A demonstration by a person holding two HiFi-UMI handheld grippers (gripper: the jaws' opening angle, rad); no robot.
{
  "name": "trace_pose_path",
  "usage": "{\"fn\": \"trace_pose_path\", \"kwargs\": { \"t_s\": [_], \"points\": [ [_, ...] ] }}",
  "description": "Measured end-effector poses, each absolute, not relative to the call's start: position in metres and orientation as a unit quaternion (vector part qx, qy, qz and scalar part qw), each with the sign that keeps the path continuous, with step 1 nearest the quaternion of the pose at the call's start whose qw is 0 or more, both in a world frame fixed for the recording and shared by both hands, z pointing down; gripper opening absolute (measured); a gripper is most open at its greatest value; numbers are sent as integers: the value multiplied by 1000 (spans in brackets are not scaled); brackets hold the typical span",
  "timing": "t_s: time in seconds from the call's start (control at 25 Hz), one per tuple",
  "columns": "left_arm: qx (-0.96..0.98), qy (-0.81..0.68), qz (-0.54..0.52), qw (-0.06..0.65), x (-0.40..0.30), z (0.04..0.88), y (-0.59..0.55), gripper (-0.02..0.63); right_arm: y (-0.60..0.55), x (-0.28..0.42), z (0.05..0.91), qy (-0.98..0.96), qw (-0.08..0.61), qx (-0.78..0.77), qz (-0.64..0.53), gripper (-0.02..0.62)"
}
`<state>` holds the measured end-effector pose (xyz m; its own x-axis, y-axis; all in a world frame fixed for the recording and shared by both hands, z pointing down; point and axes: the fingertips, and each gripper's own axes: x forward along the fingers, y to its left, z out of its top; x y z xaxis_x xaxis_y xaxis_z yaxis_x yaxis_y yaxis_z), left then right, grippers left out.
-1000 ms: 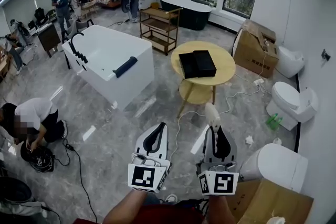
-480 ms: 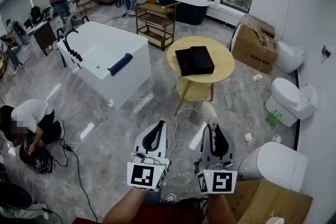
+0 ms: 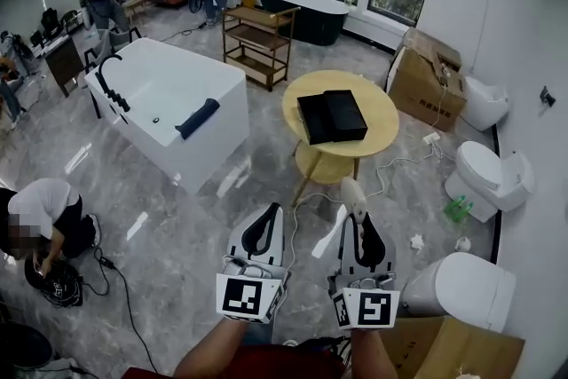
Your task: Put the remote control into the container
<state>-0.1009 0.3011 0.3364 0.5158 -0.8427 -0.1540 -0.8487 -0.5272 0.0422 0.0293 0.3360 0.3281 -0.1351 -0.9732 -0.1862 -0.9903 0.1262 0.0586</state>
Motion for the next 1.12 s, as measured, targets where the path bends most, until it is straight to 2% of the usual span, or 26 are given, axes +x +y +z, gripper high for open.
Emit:
{"fn": "trace_pose_path", "kwargs": {
  "t_s": [0.6,0.88,1.12],
  "points": [
    [-876,474,84,24,-169,328,183,15,220,-41,317,741,52,-662,96,97],
    [-884,459,84,28,-161,331,145,15,190,-33,319,729,55,-675,99,97],
    [-891,446,81,23,-124,335,117,15,166,-2,327,723,59,-683,89,97]
  ]
}}
